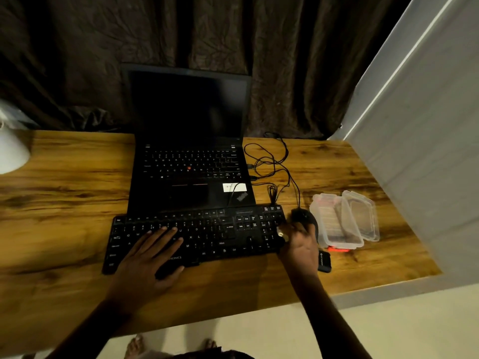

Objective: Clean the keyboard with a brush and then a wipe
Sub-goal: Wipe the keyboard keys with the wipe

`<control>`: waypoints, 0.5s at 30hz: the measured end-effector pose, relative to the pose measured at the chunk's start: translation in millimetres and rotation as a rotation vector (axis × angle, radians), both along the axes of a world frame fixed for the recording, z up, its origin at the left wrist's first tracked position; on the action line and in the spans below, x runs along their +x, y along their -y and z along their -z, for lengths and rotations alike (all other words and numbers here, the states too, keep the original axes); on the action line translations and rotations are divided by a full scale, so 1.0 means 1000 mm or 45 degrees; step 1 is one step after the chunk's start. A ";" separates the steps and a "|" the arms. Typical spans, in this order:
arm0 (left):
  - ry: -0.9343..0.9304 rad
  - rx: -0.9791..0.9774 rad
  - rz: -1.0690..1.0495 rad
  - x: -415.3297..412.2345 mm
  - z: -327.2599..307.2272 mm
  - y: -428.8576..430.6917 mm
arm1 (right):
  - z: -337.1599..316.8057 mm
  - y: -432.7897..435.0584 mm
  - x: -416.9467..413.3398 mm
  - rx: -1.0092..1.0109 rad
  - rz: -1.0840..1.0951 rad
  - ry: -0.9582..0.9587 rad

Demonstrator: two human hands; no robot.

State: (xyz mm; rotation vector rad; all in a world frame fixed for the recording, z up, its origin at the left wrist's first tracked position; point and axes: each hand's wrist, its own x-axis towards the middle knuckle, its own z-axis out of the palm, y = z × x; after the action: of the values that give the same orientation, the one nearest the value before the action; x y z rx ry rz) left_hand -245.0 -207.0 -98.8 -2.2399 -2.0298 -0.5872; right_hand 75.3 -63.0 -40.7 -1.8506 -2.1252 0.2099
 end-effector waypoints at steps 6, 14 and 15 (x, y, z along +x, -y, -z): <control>-0.012 -0.023 -0.010 -0.001 0.001 0.001 | 0.004 0.019 -0.019 0.118 -0.304 0.081; -0.021 -0.040 -0.034 0.001 -0.001 0.001 | 0.011 0.007 0.011 0.045 -0.022 0.120; -0.017 -0.025 -0.031 0.001 -0.001 0.001 | 0.012 0.009 0.005 0.063 -0.043 0.106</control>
State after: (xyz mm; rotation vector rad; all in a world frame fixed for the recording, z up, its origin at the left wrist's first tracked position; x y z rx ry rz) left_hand -244.3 -207.9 -97.5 -2.2202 -2.0624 -0.5513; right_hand 80.7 -72.0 -53.0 -1.8265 -2.1976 0.0884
